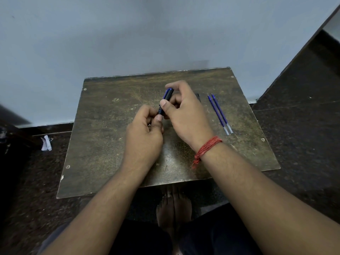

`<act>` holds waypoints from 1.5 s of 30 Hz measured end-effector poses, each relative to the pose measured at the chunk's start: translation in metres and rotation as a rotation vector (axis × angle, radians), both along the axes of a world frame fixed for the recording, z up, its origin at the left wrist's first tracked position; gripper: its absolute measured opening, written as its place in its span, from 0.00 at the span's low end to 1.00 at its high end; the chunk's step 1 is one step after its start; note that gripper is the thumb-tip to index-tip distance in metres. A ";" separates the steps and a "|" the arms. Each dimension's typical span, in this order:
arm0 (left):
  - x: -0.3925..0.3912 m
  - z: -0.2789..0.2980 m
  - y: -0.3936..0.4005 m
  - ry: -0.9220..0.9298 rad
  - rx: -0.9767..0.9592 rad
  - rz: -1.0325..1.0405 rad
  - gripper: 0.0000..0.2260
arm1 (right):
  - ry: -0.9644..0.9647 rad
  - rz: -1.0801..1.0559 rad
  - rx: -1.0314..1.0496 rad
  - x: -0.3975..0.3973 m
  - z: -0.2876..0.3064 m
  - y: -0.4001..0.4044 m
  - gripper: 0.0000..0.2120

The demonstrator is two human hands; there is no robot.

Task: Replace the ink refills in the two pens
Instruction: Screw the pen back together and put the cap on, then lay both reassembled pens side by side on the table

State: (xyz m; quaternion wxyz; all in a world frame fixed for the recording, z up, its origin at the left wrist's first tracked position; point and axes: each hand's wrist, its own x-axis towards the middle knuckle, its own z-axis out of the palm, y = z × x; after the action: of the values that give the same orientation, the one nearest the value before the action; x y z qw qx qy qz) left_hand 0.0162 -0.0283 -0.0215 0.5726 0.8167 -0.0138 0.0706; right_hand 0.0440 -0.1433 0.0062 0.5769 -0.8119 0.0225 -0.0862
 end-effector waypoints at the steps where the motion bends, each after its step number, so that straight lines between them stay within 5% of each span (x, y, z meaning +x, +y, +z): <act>1: 0.000 0.000 0.000 -0.002 0.005 0.007 0.08 | -0.007 -0.005 -0.006 -0.001 0.001 0.001 0.13; 8: 0.001 0.007 -0.007 0.046 0.001 0.034 0.05 | 0.005 0.008 -0.022 -0.003 0.002 0.002 0.21; 14: 0.002 0.006 -0.005 0.024 0.029 0.022 0.04 | 0.058 -0.023 0.078 -0.006 0.000 -0.003 0.10; 31: 0.015 0.002 0.023 -0.096 0.583 0.092 0.02 | 0.065 -0.093 -0.156 0.007 -0.004 -0.027 0.09; 45: 0.019 -0.009 0.020 -0.091 0.677 0.153 0.06 | 0.059 -0.125 -0.176 0.004 0.000 -0.040 0.07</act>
State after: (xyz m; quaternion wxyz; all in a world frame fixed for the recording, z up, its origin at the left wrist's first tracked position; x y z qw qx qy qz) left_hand 0.0351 -0.0085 -0.0307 0.2613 0.9549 -0.0010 0.1411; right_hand 0.0480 -0.1837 0.0058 0.4960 -0.8587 0.0822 -0.0996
